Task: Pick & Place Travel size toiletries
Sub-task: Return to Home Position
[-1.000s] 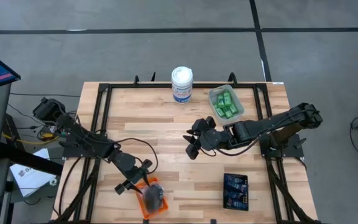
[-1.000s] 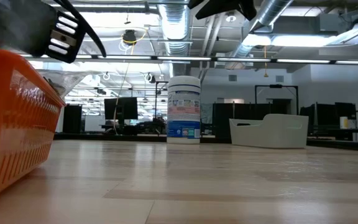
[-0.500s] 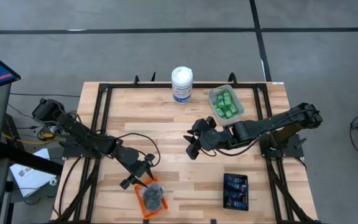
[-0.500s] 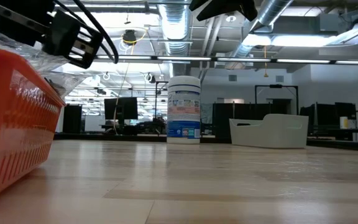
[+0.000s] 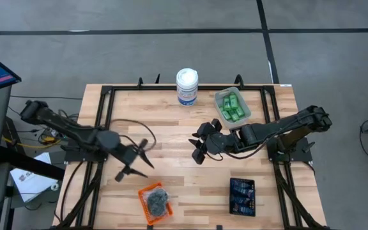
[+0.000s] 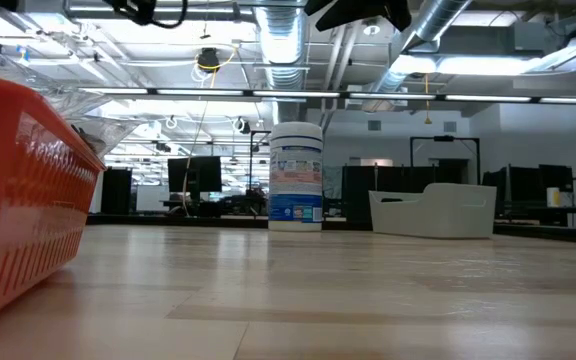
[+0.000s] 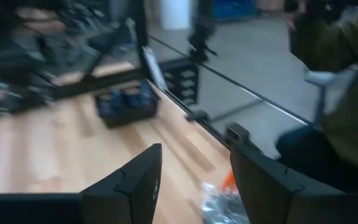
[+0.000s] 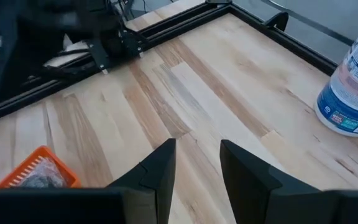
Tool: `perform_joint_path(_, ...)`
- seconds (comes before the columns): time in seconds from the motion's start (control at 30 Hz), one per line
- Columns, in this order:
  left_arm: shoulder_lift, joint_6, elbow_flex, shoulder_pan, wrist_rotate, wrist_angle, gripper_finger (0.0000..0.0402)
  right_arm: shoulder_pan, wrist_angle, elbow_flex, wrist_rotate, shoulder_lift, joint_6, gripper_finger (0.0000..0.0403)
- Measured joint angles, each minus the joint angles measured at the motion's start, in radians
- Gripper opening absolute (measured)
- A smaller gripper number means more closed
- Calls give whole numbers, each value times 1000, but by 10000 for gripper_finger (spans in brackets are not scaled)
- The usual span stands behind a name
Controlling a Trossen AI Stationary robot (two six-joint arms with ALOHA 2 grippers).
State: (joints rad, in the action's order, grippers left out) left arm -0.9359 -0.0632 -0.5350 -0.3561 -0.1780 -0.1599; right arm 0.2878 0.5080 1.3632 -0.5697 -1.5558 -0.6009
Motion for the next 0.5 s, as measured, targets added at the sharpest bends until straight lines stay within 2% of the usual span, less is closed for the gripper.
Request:
perform_joint_path(0.27,288,1,0,24,199,158,177,1,-8,9,-7,117,110,118)
perform_joint_path(0.5,518,1,0,23,301,292,118,1,0,-7,-16,292,235,118)
